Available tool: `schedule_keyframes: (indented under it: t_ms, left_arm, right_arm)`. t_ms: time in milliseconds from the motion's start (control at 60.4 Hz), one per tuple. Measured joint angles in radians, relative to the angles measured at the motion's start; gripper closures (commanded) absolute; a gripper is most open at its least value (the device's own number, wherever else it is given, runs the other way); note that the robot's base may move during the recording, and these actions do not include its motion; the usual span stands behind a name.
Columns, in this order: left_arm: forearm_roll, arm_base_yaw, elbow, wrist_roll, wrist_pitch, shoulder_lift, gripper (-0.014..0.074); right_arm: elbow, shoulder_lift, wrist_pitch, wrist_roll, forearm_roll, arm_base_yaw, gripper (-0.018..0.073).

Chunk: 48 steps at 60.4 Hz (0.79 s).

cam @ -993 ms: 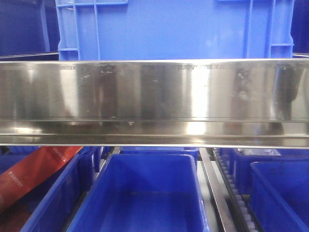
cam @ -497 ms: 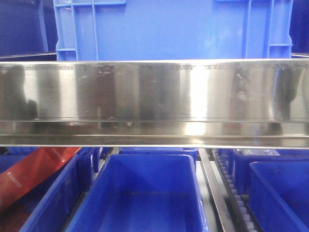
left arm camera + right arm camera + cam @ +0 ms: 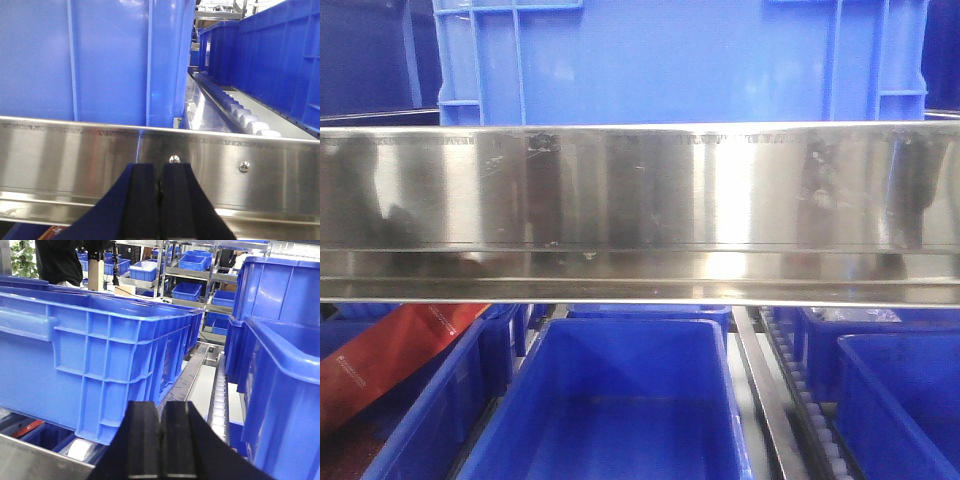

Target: Place cylindrical capacitor in blue bin on shelf

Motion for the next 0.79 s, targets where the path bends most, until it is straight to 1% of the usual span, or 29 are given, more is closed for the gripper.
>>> schedule_keyframes:
  t_ms: [430, 596, 679, 745, 795]
  left_arm:
    - [0.000, 0.000, 0.000, 0.000, 0.000, 0.000, 0.0707]
    - [0.000, 0.000, 0.000, 0.000, 0.000, 0.000, 0.0707]
    - [0.000, 0.000, 0.000, 0.000, 0.000, 0.000, 0.0707]
    - [0.000, 0.000, 0.000, 0.000, 0.000, 0.000, 0.0707]
    - [0.000, 0.000, 0.000, 0.000, 0.000, 0.000, 0.0707]
  right_arm:
    - [0.000, 0.000, 0.000, 0.000, 0.000, 0.000, 0.0722]
    - [0.000, 0.000, 0.000, 0.000, 0.030, -0.009, 0.0722]
    - [0.002, 0.000, 0.000, 0.000, 0.036, -0.054, 0.0722]
    - [0.007, 0.000, 0.000, 0.000, 0.036, -0.112, 0.0722]
    - [0.018, 0.000, -0.004, 0.009, 0.036, -0.171, 0.0722]
